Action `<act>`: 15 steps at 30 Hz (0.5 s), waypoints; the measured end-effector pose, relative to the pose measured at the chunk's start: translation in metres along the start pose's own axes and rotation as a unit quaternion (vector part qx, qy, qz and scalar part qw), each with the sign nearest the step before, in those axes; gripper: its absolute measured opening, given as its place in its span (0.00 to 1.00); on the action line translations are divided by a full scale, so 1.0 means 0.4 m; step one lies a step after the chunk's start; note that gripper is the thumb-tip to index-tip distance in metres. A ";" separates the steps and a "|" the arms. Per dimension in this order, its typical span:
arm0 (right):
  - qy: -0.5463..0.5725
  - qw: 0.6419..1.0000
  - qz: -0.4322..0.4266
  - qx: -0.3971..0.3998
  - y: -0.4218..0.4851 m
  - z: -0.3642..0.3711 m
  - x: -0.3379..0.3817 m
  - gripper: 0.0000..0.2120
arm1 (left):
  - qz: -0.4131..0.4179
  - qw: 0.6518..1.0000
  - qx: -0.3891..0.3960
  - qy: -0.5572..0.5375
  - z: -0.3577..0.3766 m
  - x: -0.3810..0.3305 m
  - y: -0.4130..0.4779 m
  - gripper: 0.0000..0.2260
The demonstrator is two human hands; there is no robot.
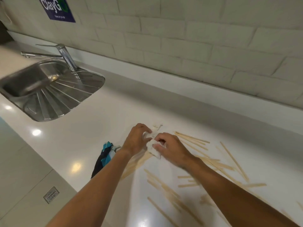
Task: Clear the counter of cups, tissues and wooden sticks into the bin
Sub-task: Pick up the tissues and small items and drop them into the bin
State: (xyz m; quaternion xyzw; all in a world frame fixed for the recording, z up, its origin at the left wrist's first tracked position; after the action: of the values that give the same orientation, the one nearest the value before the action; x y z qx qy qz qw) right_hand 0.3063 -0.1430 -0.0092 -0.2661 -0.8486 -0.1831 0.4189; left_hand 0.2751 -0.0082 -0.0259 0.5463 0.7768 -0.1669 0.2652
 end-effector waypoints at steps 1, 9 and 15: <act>0.009 0.999 0.021 -0.028 0.008 -0.028 -0.022 0.04 | -0.004 1.000 -0.003 0.001 0.000 0.000 0.003 0.08; 0.050 0.983 0.101 -0.142 0.009 -0.162 -0.131 0.10 | -0.047 0.998 0.018 -0.048 -0.003 0.002 0.014 0.09; 0.060 0.978 0.115 -0.166 -0.043 -0.204 -0.140 0.10 | -0.037 0.994 0.002 -0.107 -0.029 -0.037 -0.003 0.09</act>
State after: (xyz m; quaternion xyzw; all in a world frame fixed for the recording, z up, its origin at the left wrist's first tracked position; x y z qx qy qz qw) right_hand 0.3743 -0.2170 -0.0085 -0.4165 -0.7432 -0.2874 0.4377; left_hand 0.2750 -0.0134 -0.0078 0.4966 0.7636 -0.2354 0.3390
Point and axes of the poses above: each hand's wrist, its own y-axis towards the middle knuckle, its own z-axis out of the palm, x = y × z, the point moved 10 cm from there along y, towards the middle knuckle
